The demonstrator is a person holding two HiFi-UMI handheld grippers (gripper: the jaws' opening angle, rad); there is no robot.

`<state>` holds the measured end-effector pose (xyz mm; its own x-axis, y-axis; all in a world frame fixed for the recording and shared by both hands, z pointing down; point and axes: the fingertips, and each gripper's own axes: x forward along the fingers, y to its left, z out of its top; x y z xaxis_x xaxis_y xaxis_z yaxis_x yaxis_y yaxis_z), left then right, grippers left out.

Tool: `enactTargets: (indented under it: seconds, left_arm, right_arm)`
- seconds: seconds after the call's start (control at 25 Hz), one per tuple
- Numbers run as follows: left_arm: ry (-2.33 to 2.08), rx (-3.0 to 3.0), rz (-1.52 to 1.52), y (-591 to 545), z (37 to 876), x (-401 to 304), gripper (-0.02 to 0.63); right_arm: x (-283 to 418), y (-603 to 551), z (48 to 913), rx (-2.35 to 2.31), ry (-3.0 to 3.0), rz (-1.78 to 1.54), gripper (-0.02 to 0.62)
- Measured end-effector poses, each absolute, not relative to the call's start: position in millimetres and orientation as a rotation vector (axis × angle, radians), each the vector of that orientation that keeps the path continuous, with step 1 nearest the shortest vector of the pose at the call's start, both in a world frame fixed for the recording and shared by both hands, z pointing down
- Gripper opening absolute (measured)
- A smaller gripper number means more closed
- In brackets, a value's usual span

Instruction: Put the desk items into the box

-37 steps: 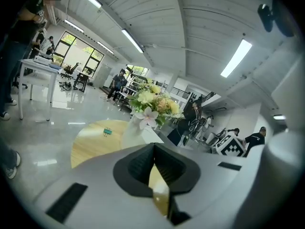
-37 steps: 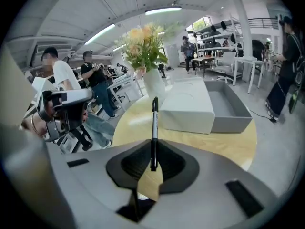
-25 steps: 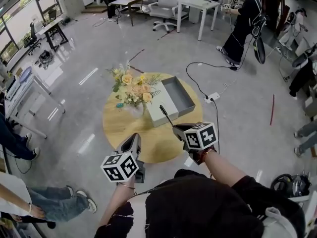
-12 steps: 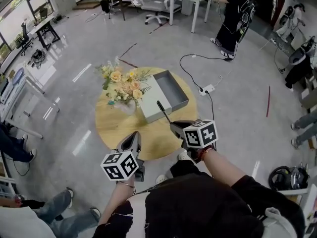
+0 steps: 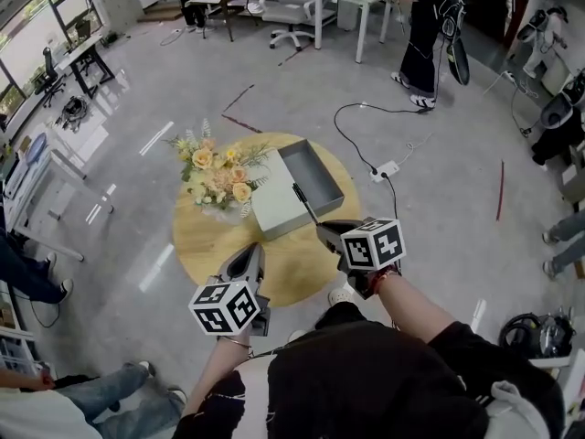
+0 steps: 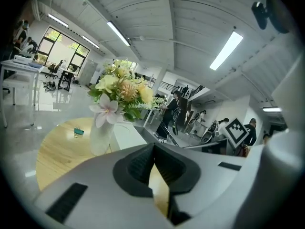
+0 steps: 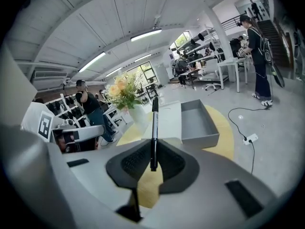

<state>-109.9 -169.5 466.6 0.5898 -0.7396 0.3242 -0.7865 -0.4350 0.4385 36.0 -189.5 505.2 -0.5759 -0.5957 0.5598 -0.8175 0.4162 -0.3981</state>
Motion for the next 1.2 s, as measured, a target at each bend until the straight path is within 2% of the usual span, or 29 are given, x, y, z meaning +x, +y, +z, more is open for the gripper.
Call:
enactTargets:
  seconds: [0.6,1.2]
  left_arm:
    - [-1.275,2.236,0.074,-217.1,457.8,-67.4,0.011]
    - [-1.420,2.174,0.044,-255.0,456.6,-47.4,0.011]
  right_arm:
    - [82.5,-252.2,495.3,1.158,-2.357,0.889,0.051]
    - [97.4,-306.2,500.9,0.999,-2.413,0.843,0.051]
